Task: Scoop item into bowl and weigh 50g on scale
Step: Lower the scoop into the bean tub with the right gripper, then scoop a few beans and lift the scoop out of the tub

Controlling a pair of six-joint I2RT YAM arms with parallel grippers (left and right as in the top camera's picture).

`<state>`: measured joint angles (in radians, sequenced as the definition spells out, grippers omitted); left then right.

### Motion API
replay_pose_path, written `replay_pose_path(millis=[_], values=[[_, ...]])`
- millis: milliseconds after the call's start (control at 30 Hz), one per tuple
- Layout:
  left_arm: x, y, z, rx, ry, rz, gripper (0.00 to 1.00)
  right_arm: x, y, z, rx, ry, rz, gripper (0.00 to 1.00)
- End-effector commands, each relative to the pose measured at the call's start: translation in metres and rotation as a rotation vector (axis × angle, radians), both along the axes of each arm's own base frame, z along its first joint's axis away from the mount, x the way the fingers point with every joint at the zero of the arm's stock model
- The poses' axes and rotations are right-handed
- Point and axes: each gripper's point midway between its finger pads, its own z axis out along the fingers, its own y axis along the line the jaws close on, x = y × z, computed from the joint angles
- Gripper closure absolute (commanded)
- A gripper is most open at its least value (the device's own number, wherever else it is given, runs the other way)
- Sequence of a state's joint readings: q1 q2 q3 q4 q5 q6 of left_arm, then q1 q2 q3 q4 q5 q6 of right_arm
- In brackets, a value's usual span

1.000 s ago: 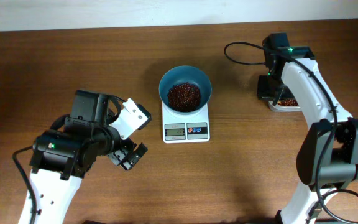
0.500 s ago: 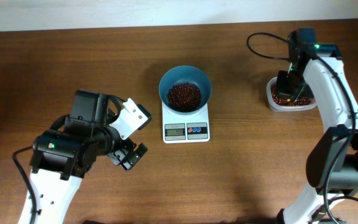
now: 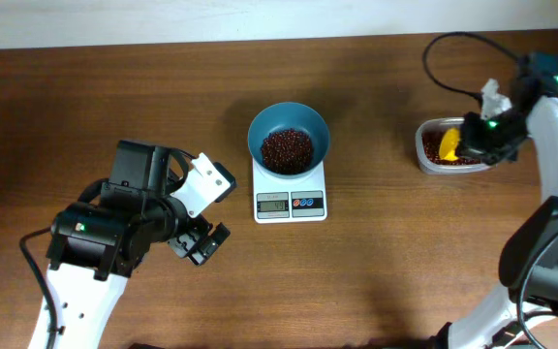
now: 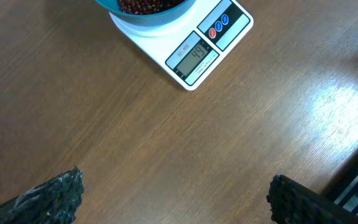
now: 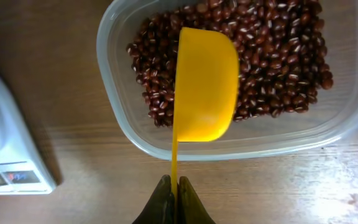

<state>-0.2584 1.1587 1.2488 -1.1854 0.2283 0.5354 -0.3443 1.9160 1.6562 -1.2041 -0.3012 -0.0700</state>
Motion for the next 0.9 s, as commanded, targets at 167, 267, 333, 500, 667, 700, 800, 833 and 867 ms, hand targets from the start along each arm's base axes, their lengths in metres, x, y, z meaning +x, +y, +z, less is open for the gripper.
replay_pose_path(millis=[167,267,333,500,667,700,800,833,867], values=[[0.004,0.001,0.005,0.004,-0.02,-0.01,0.01,-0.009,-0.019,0.024,0.108,-0.111,0.047,0.96],[0.004,0.001,0.005,0.004,-0.02,-0.01,0.01,-0.013,-0.032,0.016,0.017,-0.058,0.013,0.96],[0.004,0.001,0.005,0.003,-0.02,-0.011,0.01,-0.01,-0.04,0.013,-0.047,-0.038,-0.024,0.96],[0.004,0.001,0.005,0.004,-0.02,-0.01,0.01,0.011,-0.037,0.012,-0.192,-0.062,-0.017,0.96],[0.004,0.001,0.005,0.004,-0.02,-0.01,0.01,0.017,-0.027,0.008,-0.377,-0.014,0.058,0.96],[0.004,0.001,0.005,0.003,-0.02,-0.011,0.01,0.018,-0.023,0.007,-0.388,-0.01,0.072,0.96],[0.004,0.001,0.005,0.004,-0.02,-0.01,0.01,0.021,-0.007,0.0,-0.386,0.002,0.116,0.96],[0.004,0.001,0.005,0.004,-0.02,-0.01,0.01,0.021,-0.004,-0.001,-0.385,0.005,0.125,0.96],[0.004,0.001,0.005,0.004,-0.02,-0.01,0.01,0.022,-0.001,-0.003,-0.384,0.009,0.134,0.96]])
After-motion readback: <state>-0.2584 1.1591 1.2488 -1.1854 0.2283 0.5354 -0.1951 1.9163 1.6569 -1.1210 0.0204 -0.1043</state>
